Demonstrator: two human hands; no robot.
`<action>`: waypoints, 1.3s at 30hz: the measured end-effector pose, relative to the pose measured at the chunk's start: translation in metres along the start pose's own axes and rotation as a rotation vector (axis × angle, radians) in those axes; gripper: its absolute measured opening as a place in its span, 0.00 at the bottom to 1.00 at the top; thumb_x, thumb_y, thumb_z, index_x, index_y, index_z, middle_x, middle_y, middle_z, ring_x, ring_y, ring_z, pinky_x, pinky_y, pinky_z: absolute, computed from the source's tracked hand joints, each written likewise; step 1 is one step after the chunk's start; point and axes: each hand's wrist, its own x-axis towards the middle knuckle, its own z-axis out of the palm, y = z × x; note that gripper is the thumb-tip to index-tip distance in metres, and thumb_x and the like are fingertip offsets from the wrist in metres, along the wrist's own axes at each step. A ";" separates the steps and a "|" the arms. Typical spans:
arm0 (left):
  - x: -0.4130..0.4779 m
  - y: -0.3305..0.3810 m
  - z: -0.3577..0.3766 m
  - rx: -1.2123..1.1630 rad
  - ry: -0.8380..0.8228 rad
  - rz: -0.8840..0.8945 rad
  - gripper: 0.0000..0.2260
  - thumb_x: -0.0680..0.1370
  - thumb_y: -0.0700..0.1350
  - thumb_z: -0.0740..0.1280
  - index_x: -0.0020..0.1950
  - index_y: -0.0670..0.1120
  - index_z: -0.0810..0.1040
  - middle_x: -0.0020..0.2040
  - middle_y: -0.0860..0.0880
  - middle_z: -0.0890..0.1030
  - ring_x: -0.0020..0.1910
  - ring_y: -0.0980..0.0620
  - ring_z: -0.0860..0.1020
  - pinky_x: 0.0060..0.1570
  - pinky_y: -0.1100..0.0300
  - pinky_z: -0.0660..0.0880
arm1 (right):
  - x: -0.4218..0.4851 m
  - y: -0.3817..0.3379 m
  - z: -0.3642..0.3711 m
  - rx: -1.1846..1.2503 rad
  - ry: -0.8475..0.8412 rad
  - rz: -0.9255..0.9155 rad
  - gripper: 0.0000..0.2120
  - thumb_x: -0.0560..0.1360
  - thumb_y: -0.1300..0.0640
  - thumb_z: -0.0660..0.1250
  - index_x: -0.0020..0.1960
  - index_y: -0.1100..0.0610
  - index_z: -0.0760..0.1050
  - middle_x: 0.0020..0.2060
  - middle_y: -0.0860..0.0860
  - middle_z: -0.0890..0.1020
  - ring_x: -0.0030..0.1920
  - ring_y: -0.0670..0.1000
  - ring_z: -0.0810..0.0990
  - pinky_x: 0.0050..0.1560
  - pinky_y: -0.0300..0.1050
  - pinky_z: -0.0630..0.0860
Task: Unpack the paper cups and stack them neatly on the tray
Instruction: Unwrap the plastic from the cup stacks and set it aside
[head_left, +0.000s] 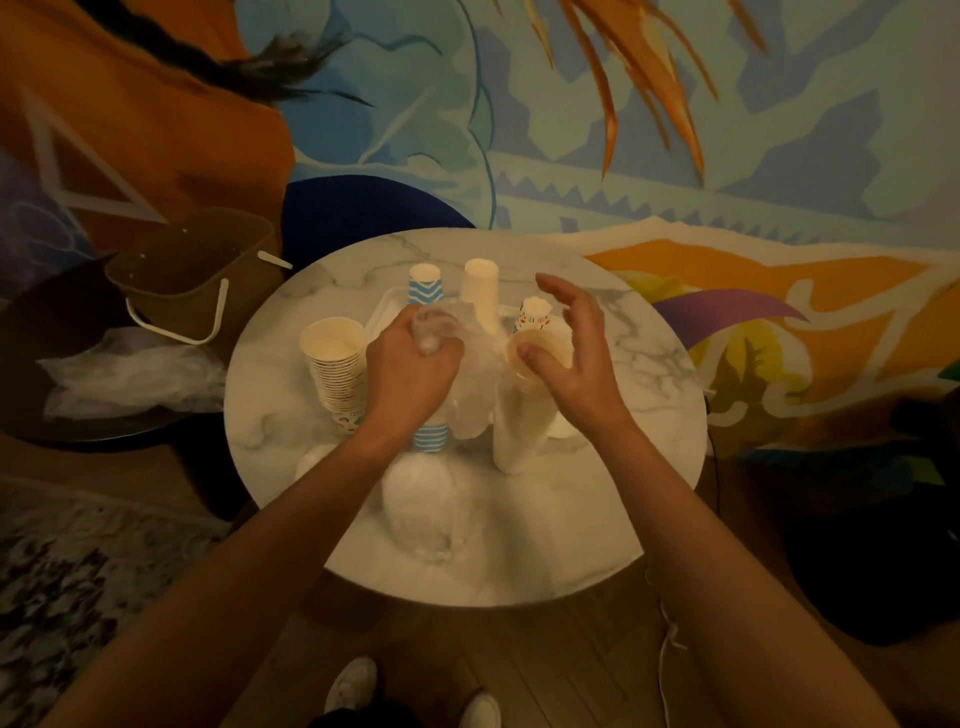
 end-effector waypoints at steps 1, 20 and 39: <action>0.000 0.000 -0.006 0.003 -0.005 0.005 0.09 0.74 0.41 0.66 0.54 0.45 0.78 0.47 0.55 0.78 0.46 0.57 0.74 0.42 0.73 0.64 | 0.003 -0.009 0.006 0.015 -0.041 -0.010 0.28 0.66 0.45 0.66 0.64 0.46 0.65 0.63 0.46 0.71 0.64 0.44 0.69 0.64 0.36 0.64; 0.072 -0.118 -0.230 0.127 -0.433 -0.029 0.29 0.67 0.49 0.77 0.62 0.57 0.66 0.56 0.56 0.74 0.52 0.62 0.74 0.43 0.74 0.71 | 0.064 -0.095 0.224 0.037 -0.242 0.173 0.14 0.78 0.53 0.63 0.36 0.56 0.67 0.27 0.45 0.69 0.28 0.40 0.67 0.32 0.33 0.64; 0.200 -0.277 -0.340 -0.343 0.171 -0.600 0.11 0.79 0.35 0.60 0.42 0.49 0.75 0.44 0.48 0.74 0.40 0.54 0.74 0.30 0.67 0.74 | 0.100 -0.036 0.365 -0.074 -0.438 0.158 0.15 0.78 0.59 0.62 0.64 0.50 0.71 0.41 0.45 0.77 0.37 0.42 0.73 0.41 0.34 0.69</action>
